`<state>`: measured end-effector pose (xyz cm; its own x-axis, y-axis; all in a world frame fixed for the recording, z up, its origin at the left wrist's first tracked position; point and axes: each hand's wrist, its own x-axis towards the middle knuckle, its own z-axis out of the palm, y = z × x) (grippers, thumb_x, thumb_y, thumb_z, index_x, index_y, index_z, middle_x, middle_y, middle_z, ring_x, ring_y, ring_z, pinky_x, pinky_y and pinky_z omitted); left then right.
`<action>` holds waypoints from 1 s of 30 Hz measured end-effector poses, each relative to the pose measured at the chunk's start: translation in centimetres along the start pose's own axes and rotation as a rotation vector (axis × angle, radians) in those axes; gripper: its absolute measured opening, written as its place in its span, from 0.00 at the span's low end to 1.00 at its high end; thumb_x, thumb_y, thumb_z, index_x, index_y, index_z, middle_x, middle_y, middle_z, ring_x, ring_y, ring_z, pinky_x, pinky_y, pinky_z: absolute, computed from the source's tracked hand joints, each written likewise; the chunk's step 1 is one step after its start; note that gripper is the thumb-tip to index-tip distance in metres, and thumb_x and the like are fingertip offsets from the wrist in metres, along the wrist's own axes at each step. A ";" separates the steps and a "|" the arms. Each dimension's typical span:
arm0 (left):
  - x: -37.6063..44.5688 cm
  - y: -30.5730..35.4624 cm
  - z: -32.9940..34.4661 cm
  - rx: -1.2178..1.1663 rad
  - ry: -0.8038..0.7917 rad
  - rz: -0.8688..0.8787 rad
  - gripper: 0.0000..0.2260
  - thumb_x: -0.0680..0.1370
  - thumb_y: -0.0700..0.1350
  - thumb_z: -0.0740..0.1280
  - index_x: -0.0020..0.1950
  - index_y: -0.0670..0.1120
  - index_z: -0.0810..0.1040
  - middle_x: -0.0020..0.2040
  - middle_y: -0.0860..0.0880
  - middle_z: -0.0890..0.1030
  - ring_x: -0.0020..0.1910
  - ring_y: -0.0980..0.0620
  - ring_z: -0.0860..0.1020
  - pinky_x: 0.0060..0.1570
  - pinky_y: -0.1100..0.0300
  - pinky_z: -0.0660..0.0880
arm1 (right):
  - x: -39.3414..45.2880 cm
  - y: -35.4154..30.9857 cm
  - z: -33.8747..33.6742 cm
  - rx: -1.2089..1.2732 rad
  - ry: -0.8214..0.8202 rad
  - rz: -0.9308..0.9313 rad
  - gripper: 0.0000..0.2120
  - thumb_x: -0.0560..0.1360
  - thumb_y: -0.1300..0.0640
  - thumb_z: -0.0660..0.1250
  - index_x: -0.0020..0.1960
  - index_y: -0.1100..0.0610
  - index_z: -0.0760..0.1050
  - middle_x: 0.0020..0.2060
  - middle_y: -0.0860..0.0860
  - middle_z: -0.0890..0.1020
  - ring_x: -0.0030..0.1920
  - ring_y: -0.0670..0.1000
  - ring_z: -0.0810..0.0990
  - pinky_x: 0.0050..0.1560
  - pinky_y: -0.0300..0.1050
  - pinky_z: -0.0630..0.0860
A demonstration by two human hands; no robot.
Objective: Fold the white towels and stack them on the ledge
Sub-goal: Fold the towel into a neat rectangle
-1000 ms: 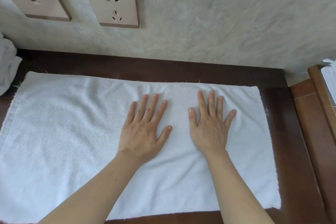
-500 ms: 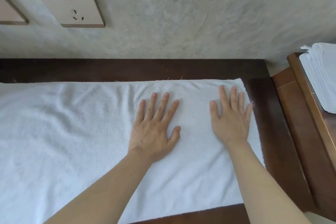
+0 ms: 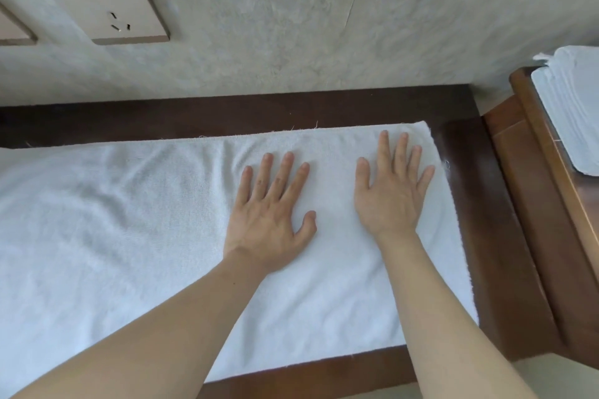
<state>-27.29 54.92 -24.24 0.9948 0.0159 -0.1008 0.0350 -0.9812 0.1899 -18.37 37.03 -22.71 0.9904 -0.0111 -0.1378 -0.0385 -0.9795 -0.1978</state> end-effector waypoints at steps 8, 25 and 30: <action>0.0 -0.3 0.3 0.004 0.019 0.023 0.33 0.79 0.65 0.45 0.82 0.55 0.43 0.82 0.52 0.43 0.81 0.48 0.38 0.78 0.43 0.42 | -11.4 2.3 2.3 -0.110 -0.043 -0.047 0.28 0.83 0.37 0.36 0.81 0.42 0.36 0.81 0.50 0.42 0.81 0.53 0.39 0.79 0.60 0.42; -0.2 -0.4 0.2 -0.046 0.054 0.040 0.33 0.78 0.65 0.44 0.82 0.56 0.45 0.83 0.52 0.45 0.81 0.47 0.39 0.78 0.45 0.39 | -13.1 7.0 -0.2 -0.113 0.037 0.133 0.34 0.79 0.33 0.32 0.81 0.47 0.37 0.81 0.50 0.41 0.80 0.53 0.37 0.78 0.60 0.36; -0.2 -0.3 0.2 -0.050 0.049 0.043 0.34 0.77 0.66 0.43 0.82 0.56 0.45 0.82 0.53 0.44 0.80 0.47 0.38 0.78 0.45 0.39 | -12.4 -0.4 1.8 0.052 -0.008 -0.162 0.31 0.79 0.33 0.31 0.80 0.40 0.36 0.80 0.46 0.37 0.79 0.48 0.33 0.78 0.54 0.34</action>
<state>-27.51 55.21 -24.43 0.9989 -0.0157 -0.0435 -0.0048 -0.9704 0.2415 -30.87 37.87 -22.67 0.9831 0.1483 -0.1074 0.1150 -0.9565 -0.2680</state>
